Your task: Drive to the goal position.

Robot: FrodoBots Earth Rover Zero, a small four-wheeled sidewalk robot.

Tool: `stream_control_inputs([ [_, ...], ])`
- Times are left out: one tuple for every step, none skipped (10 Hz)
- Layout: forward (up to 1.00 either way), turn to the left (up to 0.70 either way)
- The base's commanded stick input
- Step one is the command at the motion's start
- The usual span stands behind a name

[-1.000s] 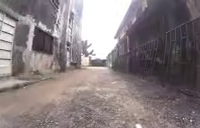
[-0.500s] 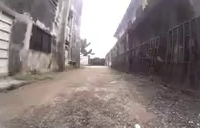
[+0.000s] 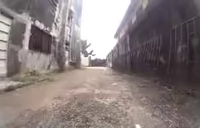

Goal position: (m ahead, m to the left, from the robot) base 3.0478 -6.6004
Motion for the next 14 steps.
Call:
stream_control_inputs([
  [0.3, 0.0],
  [0.3, 0.0],
  [0.3, 0.0],
  [0.3, 0.0],
  [0.3, 0.0],
  [0.3, 0.0],
  [0.3, 0.0],
  [0.3, 0.0],
  [0.3, 0.0],
  [0.3, 0.0],
  [0.3, 0.0],
  [0.3, 0.0],
  [0.3, 0.0],
  [0.3, 0.0],
])
